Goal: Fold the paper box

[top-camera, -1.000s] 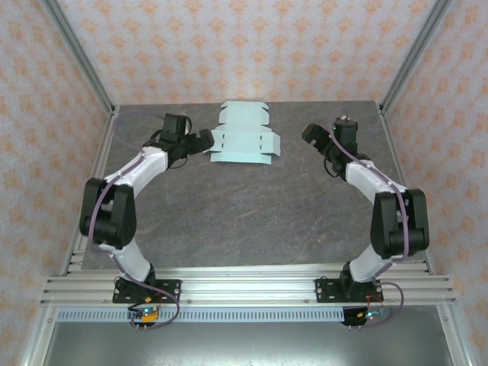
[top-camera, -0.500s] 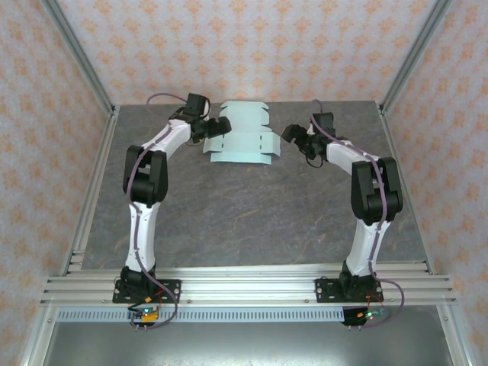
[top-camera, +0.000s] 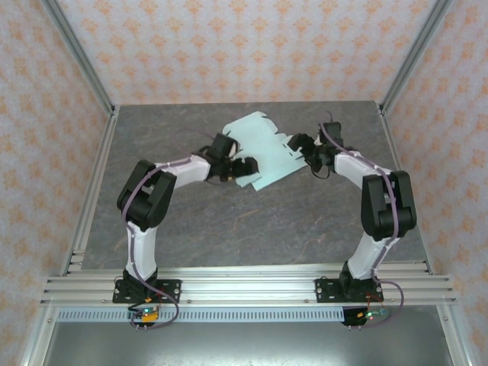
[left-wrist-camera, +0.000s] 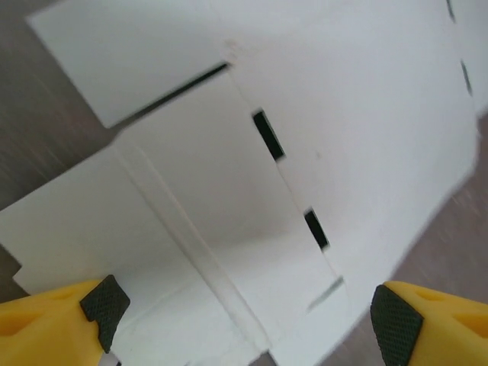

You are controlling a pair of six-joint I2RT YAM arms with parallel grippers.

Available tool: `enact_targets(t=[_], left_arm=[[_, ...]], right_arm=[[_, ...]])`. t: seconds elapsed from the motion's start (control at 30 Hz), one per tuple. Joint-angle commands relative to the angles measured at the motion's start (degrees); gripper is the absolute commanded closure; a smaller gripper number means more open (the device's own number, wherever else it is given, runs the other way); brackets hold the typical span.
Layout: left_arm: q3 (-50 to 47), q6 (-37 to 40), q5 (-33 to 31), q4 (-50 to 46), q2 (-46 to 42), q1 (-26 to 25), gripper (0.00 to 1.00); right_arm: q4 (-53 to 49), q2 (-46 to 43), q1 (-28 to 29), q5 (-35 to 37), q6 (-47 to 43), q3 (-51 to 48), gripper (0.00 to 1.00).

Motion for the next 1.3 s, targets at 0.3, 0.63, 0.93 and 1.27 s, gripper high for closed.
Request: enact_targets(t=[0.3, 0.63, 0.93, 1.27], left_arm=[[1.62, -15.9, 7.82, -4.82, -8.38, -3.54, 0.05], [13.56, -6.53, -1.39, -8.95, -3.06, -2.64, 0.02], [16.57, 0.02, -8.04, -12.18, 4.32, -2.63, 0.03], [14.12, -0.96, -8.1, -13.54, 8.21, -3.29, 0.04]], right_arm=[[9.89, -14.99, -4.53, -5.43, 19.69, -20.38, 0.1], [20.56, -2.8, -6.74, -13.71, 14.51, -17.16, 0.18], [25.68, 3.44, -6.74, -14.64, 16.27, -15.7, 0.15], [38.09, 8.4, -6.81, -18.5, 17.97, -15.08, 0.14]])
